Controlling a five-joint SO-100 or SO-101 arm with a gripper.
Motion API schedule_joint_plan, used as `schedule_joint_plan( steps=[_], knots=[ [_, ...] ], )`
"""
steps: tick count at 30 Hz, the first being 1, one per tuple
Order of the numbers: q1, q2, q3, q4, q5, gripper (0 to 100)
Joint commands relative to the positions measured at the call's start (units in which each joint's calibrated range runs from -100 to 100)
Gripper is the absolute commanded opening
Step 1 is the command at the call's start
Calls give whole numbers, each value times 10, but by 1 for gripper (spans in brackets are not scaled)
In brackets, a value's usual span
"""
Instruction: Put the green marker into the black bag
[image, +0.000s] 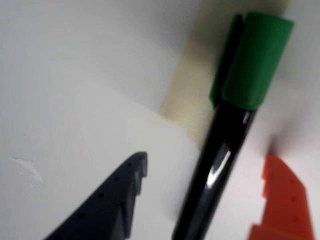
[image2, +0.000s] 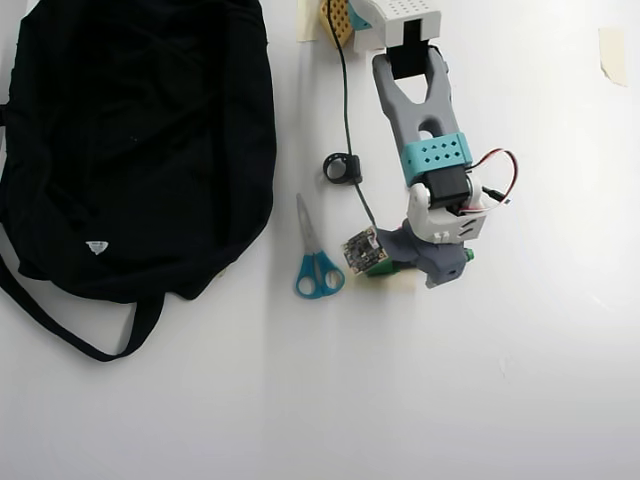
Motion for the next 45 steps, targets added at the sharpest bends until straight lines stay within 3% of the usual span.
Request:
schedule_joint_plan(
  steps=[1, 34, 45],
  knots=[
    [-8, 7, 15, 6, -42, 26],
    [-13, 3, 76, 7, -42, 16],
    [-13, 6, 77, 73, -42, 16]
  ],
)
